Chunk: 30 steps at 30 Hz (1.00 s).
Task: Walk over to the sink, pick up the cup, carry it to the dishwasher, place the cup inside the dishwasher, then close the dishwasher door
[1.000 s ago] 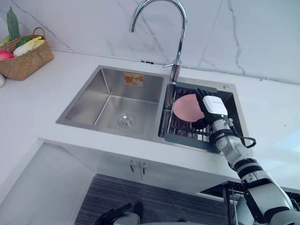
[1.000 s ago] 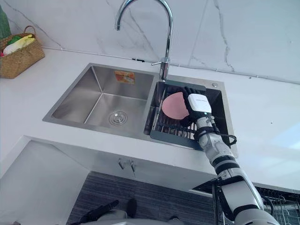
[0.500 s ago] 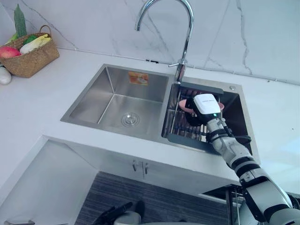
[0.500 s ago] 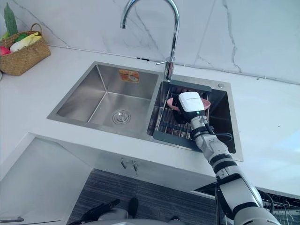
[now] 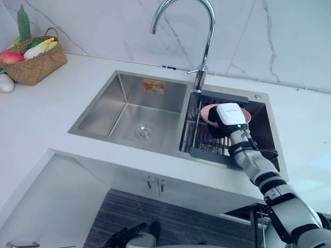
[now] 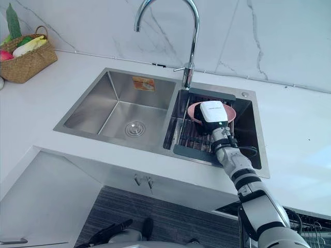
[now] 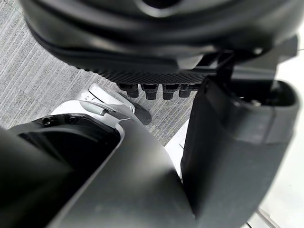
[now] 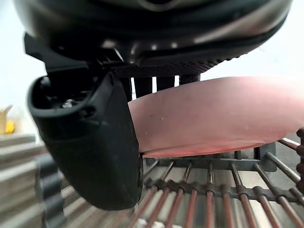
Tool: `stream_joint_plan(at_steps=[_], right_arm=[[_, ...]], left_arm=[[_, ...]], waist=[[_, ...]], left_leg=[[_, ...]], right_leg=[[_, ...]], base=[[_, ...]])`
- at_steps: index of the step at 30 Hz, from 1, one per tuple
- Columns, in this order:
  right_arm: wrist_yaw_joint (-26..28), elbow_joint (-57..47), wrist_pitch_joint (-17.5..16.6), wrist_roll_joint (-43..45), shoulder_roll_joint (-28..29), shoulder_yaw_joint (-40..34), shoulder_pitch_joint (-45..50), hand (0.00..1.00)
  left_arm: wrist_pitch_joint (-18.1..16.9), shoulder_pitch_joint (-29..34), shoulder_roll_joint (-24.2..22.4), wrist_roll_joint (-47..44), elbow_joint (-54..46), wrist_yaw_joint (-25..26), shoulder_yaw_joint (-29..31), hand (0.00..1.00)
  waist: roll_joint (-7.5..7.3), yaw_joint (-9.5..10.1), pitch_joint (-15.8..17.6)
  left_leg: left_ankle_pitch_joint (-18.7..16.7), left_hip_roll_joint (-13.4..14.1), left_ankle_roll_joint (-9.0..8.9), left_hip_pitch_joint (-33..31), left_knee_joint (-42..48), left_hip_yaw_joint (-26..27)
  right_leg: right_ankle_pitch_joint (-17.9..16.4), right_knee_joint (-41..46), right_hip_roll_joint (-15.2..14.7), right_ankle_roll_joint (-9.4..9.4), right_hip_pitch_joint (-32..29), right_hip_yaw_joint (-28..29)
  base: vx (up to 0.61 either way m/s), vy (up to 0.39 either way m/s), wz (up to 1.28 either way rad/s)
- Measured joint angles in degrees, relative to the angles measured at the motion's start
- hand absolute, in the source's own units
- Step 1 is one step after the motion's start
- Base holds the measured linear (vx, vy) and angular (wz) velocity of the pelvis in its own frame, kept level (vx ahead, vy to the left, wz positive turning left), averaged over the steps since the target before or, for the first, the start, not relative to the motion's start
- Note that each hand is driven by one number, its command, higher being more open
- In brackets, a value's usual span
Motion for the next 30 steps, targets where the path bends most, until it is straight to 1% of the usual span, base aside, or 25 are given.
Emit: stream_joint_plan(at_steps=[2,4,5,6,7,9,11,12,14,15,17,18,19,20,21,22,23,24,25,26,27,28,29,30], right_arm=[[-0.3,-4.9,0.0,0.5,0.0,-2.2,1.2,0.0],[-1.3,-14.9,0.0,0.7,-0.1,-6.9,4.0,0.0],[-1.3,-17.7,0.0,0.8,-0.2,-8.1,4.5,0.0],[-1.9,-23.2,-0.3,1.1,-0.8,-10.1,5.7,0.0],[-2.3,-25.8,-0.4,1.2,-1.4,-11.1,6.4,0.0],[-3.1,-34.1,-1.1,1.9,-3.6,-15.8,10.2,0.0],[-3.1,-40.5,-1.9,3.5,-4.2,-20.7,14.5,0.0],[-3.1,-41.9,-2.3,4.4,-4.2,-21.9,15.6,0.0],[-3.1,-44.7,-3.3,6.3,-4.2,-26.4,20.5,0.0],[-3.1,-44.8,-3.5,6.4,-4.1,-27.7,21.9,0.0],[-3.1,-44.8,-3.5,6.4,-3.4,-31.2,25.8,0.0],[-3.1,-44.9,-3.6,6.4,-2.5,-32.9,27.8,0.0],[-3.1,-44.9,-3.9,6.4,-1.2,-34.2,29.2,0.0],[-3.1,-44.9,-4.1,6.4,-0.6,-34.9,29.9,0.0],[-3.1,-45.0,-4.7,6.4,0.4,-36.2,31.2,0.0],[-3.1,-45.3,-5.1,6.5,1.2,-37.7,32.7,0.0],[-3.1,-45.6,-5.2,6.5,1.7,-38.5,33.5,0.0],[-3.2,-45.9,-5.5,7.2,3.0,-40.2,35.0,0.0],[-3.6,-45.8,-5.5,8.7,4.1,-41.2,36.4,0.0],[-4.2,-45.6,-5.5,8.9,4.6,-41.5,36.9,0.0],[-5.4,-44.9,-5.8,10.1,5.3,-41.8,38.0,0.0],[-6.8,-43.8,-6.2,10.8,5.4,-41.7,38.7,0.0],[-7.5,-43.3,-6.5,10.8,5.4,-41.7,38.8,0.0],[-8.6,-42.1,-7.2,10.8,5.5,-41.7,38.6,0.0]], left_arm=[[0.0,0.0,0.0,0.7,-0.1,0.0,0.1,1.0],[0.1,0.0,0.1,2.9,-0.2,0.0,0.3,1.0],[0.1,0.1,0.2,3.3,-0.2,0.0,0.3,1.0],[0.1,0.0,0.1,4.7,-0.3,-0.1,0.3,1.0],[0.1,0.0,0.1,5.2,-0.4,-0.1,0.3,1.0],[0.1,0.0,0.0,6.4,-0.2,-0.1,0.2,1.0],[0.0,0.0,0.0,7.3,0.3,-0.1,0.1,1.0],[0.0,0.0,0.0,7.3,0.5,-0.1,-0.1,1.0],[-0.1,-0.3,0.7,7.5,1.9,-0.1,-1.2,1.0],[-0.1,-0.4,0.8,7.5,2.2,-0.1,-1.6,1.0],[0.0,-1.1,1.1,7.6,3.4,-0.1,-2.2,1.0],[0.1,-1.4,1.2,7.8,3.9,0.0,-2.2,1.0],[0.3,-1.4,1.2,7.9,4.0,0.2,-2.2,1.0],[0.5,-1.4,1.2,7.9,4.0,0.3,-2.2,1.0],[0.9,-1.4,1.4,7.9,4.0,0.3,-2.2,1.0],[1.4,-1.5,1.6,7.7,4.1,0.4,-2.1,1.0],[1.7,-1.6,1.7,7.7,4.2,0.5,-2.0,1.0],[2.2,-1.7,1.8,7.3,4.5,0.7,-1.9,1.0],[2.5,-1.7,1.8,6.7,5.0,1.0,-1.7,1.0],[2.7,-1.7,1.8,6.0,5.3,1.3,-1.4,1.0],[2.9,-1.7,1.8,5.4,5.7,1.7,-0.9,1.0],[3.0,-1.7,2.0,4.9,5.6,1.8,-0.8,1.0],[3.0,-1.7,2.2,4.9,5.5,2.1,-0.8,1.0],[3.0,-2.0,2.9,4.9,5.2,2.5,-0.6,1.0]], waist=[[0.19,-0.58,0.1],[0.27,-1.76,0.1],[0.27,-2.05,0.1],[0.27,-2.97,0.1],[0.27,-3.48,0.1],[0.13,-4.72,0.0],[-0.05,-5.41,-0.4],[-0.19,-6.0,-0.5],[-0.58,-7.91,-0.8],[-0.61,-8.08,-1.0],[-0.7,-8.26,-1.0],[-0.73,-8.6,-1.0],[-0.79,-9.1,-0.9],[-0.79,-9.19,-0.9],[-1.01,-9.32,-0.9],[-1.47,-9.56,-0.7],[-1.63,-9.77,-0.6],[-1.27,-10.05,-0.8],[-1.2,-10.8,-0.8],[-1.13,-11.08,-0.8],[-1.17,-11.47,-0.9],[-1.41,-11.48,-1.3],[-1.59,-11.47,-1.5],[-2.84,-11.24,-2.1]], left_leg=[[-0.2,0.1,0.09,0.1,0.0,1.2],[-0.6,0.1,0.26,0.7,0.0,3.4],[-0.6,0.2,0.32,1.0,0.0,4.2],[-0.7,0.2,0.49,1.1,0.1,5.5],[-0.8,0.2,0.55,1.2,0.1,6.0],[-1.5,0.5,0.59,2.1,0.2,9.1],[-2.2,1.0,0.99,2.6,0.3,11.7],[-2.3,1.1,1.02,2.6,0.3,12.2],[-2.7,1.6,1.05,3.1,0.3,14.4],[-2.9,1.7,1.11,3.2,0.3,14.9],[-3.4,2.2,1.05,3.9,0.3,17.8],[-3.6,2.5,1.09,4.2,0.3,20.1],[-3.9,3.0,1.07,4.6,0.4,22.7],[-4.2,3.3,1.0,4.7,0.4,24.1],[-5.1,3.7,0.8,5.1,0.4,27.1],[-5.7,3.9,1.18,5.4,0.6,29.8],[-6.0,4.1,1.49,5.3,0.6,30.9],[-5.7,5.4,2.34,5.3,0.8,33.7],[-5.7,6.8,2.46,5.3,1.1,35.7],[-5.7,7.7,2.44,5.1,1.6,36.4],[-5.8,9.6,2.29,4.6,2.7,37.4],[-6.0,11.3,1.89,3.3,4.3,38.4],[-6.2,12.0,1.6,2.5,5.3,38.6],[-7.0,12.8,0.36,0.7,8.4,38.8]], right_leg=[[0.1,0.0,0.0,0.12,-0.3,0.9],[0.2,0.0,0.0,0.29,-0.6,2.9],[0.3,0.0,0.0,0.36,-0.9,3.6],[0.4,0.0,0.0,0.49,-1.4,4.9],[0.5,0.0,0.0,0.55,-1.5,5.4],[1.0,0.1,0.3,0.53,-2.0,8.0],[1.4,0.4,0.8,0.3,-3.3,10.9],[1.4,0.4,0.9,0.26,-3.5,11.4],[1.5,1.6,1.3,0.21,-4.9,13.9],[1.5,2.1,1.4,0.17,-5.4,14.7],[1.6,4.2,1.9,-0.02,-7.5,17.7],[2.2,5.6,2.3,-0.4,-9.2,19.3],[3.4,6.4,3.2,-0.78,-10.8,20.2],[4.3,6.4,3.5,-1.02,-11.6,20.4],[5.9,6.4,4.2,-1.44,-12.9,20.2],[7.7,5.9,4.9,-2.26,-14.0,19.7],[9.0,5.2,5.3,-2.56,-14.3,19.1],[8.5,6.3,5.7,-3.49,-15.2,16.0],[4.8,12.9,4.7,-7.52,-16.8,10.2],[3.1,16.7,3.8,-8.16,-17.4,7.7],[0.5,23.1,2.0,-8.49,-17.7,4.0],[-0.9,27.1,0.0,-8.21,-17.5,1.9],[-1.0,27.8,-1.0,-8.17,-17.0,1.3],[1.1,25.5,-1.9,-6.3,-15.9,1.8]], base=[[0.03,0.017,-0.23],[0.06,0.021,-0.35],[0.06,0.021,-0.46],[0.05,0.014,-0.37],[0.06,0.017,-0.47],[0.06,0.018,-0.54],[0.05,0.008,-0.64],[0.04,-0.005,-0.59],[0.03,-0.009,-0.52],[0.01,0.0,-0.65],[-0.01,0.014,-0.77],[-0.04,0.026,-1.04],[-0.05,0.023,-1.12],[-0.09,0.024,-1.3],[-0.09,0.013,-1.37],[-0.11,0.01,-1.34],[-0.13,-0.033,-1.18],[-0.16,-0.039,-0.97],[-0.14,-0.042,-0.87],[-0.06,-0.034,-0.69],[0.0,-0.075,-0.58],[0.01,-0.104,-0.54],[0.05,-0.168,-0.48],[0.06,-0.171,-0.4]])
